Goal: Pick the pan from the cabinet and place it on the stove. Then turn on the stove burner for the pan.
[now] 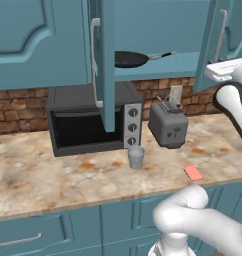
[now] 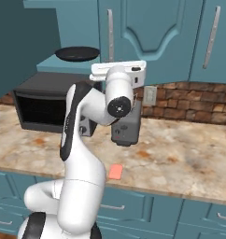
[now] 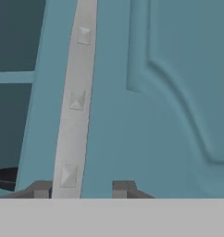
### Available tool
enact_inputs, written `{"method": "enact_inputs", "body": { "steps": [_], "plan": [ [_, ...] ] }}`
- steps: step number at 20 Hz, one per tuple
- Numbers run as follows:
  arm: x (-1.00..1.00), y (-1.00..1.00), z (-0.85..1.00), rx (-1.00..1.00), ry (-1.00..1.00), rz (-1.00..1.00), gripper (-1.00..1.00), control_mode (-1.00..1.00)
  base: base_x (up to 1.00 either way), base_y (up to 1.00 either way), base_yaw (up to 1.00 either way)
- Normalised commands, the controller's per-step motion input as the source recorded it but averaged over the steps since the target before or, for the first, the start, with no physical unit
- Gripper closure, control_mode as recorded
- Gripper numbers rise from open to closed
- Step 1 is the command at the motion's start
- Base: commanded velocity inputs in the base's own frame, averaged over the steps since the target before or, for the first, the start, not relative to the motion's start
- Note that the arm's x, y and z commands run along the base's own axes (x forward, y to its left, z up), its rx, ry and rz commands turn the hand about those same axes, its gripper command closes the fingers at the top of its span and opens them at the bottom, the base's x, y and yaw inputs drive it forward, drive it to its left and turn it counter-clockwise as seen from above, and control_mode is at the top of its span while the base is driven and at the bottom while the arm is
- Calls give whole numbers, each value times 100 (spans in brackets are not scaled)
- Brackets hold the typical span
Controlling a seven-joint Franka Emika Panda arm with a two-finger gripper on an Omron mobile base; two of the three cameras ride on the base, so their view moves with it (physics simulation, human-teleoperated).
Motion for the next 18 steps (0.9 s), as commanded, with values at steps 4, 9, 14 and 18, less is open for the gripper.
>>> {"method": "enact_inputs", "body": {
  "steps": [4,9,14,18],
  "plan": [
    [-44,-55,1,0,4,5,100,-100,0,0,0],
    [-34,-59,0,0,3,4,100,-100,0,0,0],
    [-28,-60,0,0,1,4,-100,-100,0,0,0],
    [-30,-28,-18,1,-2,4,-100,-100,0,0,0]
  ]
}}
